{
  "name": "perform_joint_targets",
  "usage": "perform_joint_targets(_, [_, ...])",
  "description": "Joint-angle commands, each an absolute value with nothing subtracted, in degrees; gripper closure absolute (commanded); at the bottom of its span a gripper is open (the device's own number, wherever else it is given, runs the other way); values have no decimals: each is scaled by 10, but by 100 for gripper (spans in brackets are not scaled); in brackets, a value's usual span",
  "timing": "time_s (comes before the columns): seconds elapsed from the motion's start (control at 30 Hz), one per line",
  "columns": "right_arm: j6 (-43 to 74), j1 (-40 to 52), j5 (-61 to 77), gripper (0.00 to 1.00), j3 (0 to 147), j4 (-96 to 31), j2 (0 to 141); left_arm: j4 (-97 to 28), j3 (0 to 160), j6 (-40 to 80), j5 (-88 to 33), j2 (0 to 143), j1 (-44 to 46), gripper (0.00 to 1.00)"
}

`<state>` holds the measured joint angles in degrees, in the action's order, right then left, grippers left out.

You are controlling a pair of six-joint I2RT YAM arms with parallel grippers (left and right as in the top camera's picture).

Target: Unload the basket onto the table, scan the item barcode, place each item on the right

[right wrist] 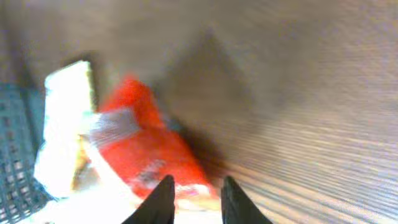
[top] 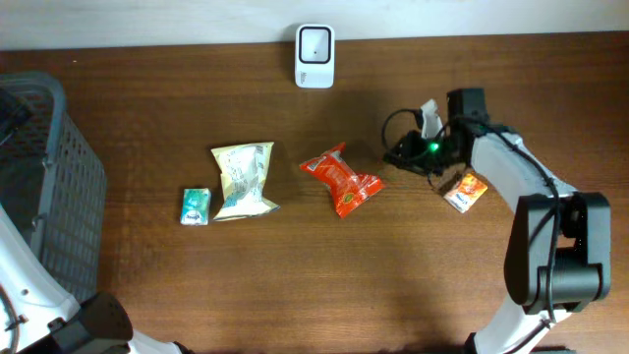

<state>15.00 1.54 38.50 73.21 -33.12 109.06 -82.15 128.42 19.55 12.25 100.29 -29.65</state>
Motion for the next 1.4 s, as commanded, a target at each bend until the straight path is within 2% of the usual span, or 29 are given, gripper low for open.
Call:
perform_joint_targets(0.0, [144,79,336,82,829,-375,1067,-822,1291,201,123,1002,-298,1])
perform_joint_targets(0.03, [144,108,287,96,861,-392,1067,-822,1291,201,123,1002,-298,1])
perform_joint_targets(0.17, [192,216,86,96,894,-408,1073,-822,1291,201,123,1002,-298,1])
perform_joint_targets(0.27, [251,267,-5,96,894,-422,1102,-822,1291,201,123,1002,-298,1])
perform_joint_targets(0.47, [321,277,54,96,894,-449,1173,-822,1291,201,123,1002,-298,1])
perform_joint_targets(0.63, [322,254,133,96,895,-454,1222,-822,1291,201,123,1002,-298,1])
perform_joint_targets(0.7, [301,241,133,72,900,-452,1222,-822,1291,201,123,1002,-298,1])
perform_joint_targets(0.77, [226,230,136,48,925,-461,1222,-822,1291,201,123,1002,-298,1])
perform_joint_targets(0.8, [204,228,136,43,938,-470,1222,-822,1291,201,123,1002,-298,1])
perform_joint_targets(0.9, [52,221,210,42,1039,-535,1222,-822,1291,201,123,1002,-298,1])
perform_joint_targets(0.93, [38,225,211,43,1065,-551,1222,-822,1291,201,123,1002,-298,1])
perform_joint_targets(1.17, [70,244,151,42,1059,-481,1276,-822,1291,201,123,1002,-298,1])
perform_joint_targets(1.23, [71,247,202,42,1059,-482,1293,-822,1291,201,123,1002,-298,1])
perform_joint_targets(1.37, [63,266,213,40,1059,-534,1298,-822,1291,201,123,1002,-298,1])
